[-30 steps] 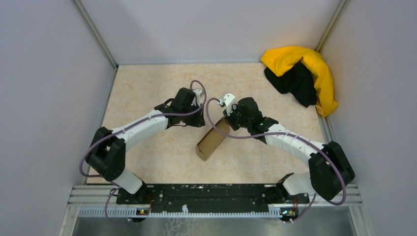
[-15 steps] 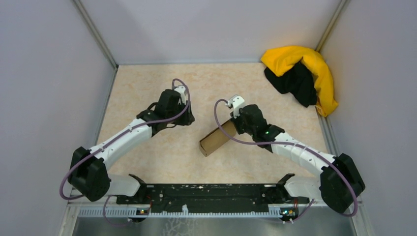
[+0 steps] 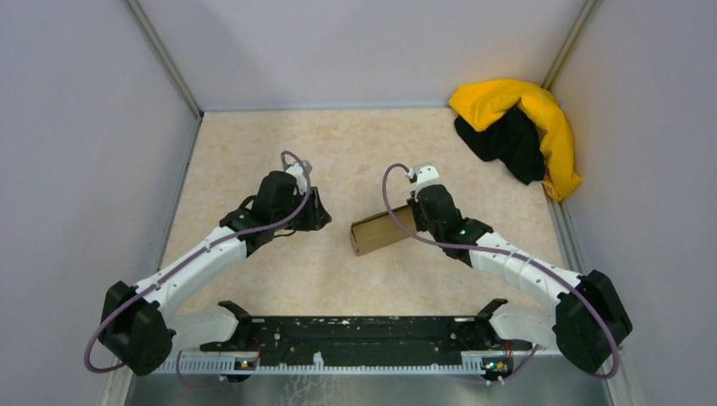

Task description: Fold the paper box

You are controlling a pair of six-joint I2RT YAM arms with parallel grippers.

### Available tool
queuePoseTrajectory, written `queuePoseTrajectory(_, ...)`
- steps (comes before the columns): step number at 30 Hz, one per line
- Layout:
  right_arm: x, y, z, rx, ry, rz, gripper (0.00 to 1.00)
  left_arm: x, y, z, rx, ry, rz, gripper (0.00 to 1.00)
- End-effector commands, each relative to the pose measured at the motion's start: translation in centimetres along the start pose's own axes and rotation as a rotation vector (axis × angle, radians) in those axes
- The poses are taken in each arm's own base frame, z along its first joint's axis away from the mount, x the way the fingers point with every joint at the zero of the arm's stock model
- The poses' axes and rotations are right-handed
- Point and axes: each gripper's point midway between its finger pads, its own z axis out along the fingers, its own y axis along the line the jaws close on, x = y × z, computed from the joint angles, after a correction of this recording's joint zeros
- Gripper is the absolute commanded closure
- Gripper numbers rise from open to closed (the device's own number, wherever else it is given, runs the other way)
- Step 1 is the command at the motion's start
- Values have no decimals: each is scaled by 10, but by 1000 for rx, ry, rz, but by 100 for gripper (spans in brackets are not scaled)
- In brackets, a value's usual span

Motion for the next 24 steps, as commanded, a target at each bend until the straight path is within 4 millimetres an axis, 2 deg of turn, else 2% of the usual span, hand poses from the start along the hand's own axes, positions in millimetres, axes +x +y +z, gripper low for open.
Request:
queuePoseTrajectory(1, -3, -18, -8, 118, -15, 80, 100, -7, -21, -8, 97, -63, -47, 56)
queuePoseTrajectory(4, -2, -23, -9, 151, -7, 97, 100, -6, -37, -11, 153, -86, -67, 59)
queuePoseTrajectory(6, -2, -27, -10, 174, -4, 111, 100, -6, -48, -11, 175, -112, -74, 69)
queuePoseTrajectory(8, -3, -29, -11, 190, -3, 120, 100, -2, -57, -8, 194, -118, -70, 72)
queuePoseTrajectory(13, -5, -31, -10, 209, -4, 133, 100, 2, -79, 2, 165, -162, 53, 70)
queuePoseTrajectory(17, -7, -29, -9, 204, 2, 132, 100, 1, -78, 4, 129, -209, 123, 66)
queuePoseTrajectory(22, -7, -28, -9, 198, -2, 133, 100, -9, -72, 9, 75, -253, 155, 65)
queuePoseTrajectory(24, -7, -28, -8, 195, -2, 135, 100, -13, -71, 11, 57, -264, 172, 60)
